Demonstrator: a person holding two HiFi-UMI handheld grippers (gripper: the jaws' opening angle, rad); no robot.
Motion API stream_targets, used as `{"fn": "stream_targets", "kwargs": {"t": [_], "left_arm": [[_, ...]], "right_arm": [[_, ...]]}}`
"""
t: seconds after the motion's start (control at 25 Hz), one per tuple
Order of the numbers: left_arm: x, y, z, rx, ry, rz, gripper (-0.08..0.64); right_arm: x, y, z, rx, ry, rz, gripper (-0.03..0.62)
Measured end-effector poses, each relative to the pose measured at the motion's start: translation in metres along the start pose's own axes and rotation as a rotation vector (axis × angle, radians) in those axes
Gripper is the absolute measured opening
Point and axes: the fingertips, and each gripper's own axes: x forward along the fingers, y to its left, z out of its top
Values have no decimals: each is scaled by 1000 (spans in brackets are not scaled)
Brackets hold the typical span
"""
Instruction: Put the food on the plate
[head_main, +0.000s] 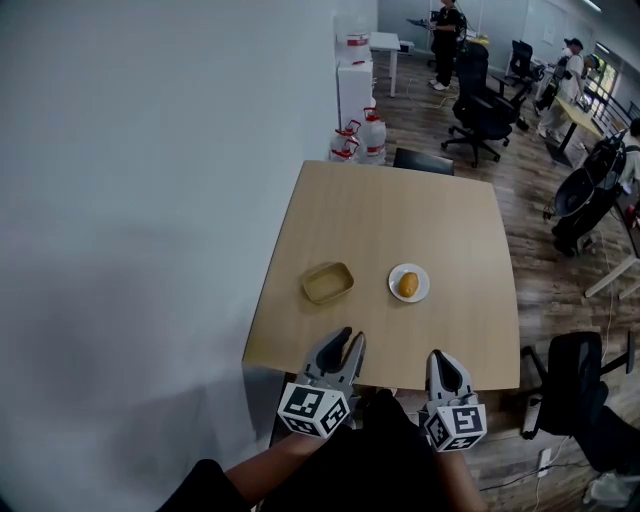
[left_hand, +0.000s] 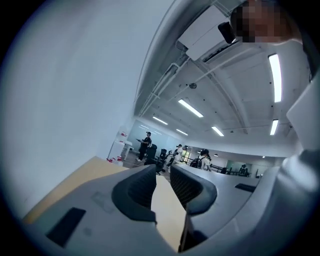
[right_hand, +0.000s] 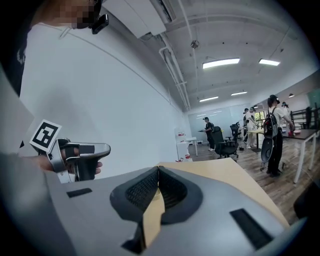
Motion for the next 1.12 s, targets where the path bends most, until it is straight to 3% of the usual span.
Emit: {"fn": "stream_targets", "kwargs": {"t": [0.16,0.4,0.6,1.12], "left_arm": [[-15,10,-12,52,41,45,37],[-30,13,-14,99,59,71,18],[-32,11,-5,203,46,71,18],[-15,0,-8,211,68,17,17]], "right_arm": [[-1,11,13,21,-37,15,60],[-3,18,19,11,-39,4,60],[-9,17,18,-59,-31,-16,60],[-3,16,25,-133,-24,-7,60]]}}
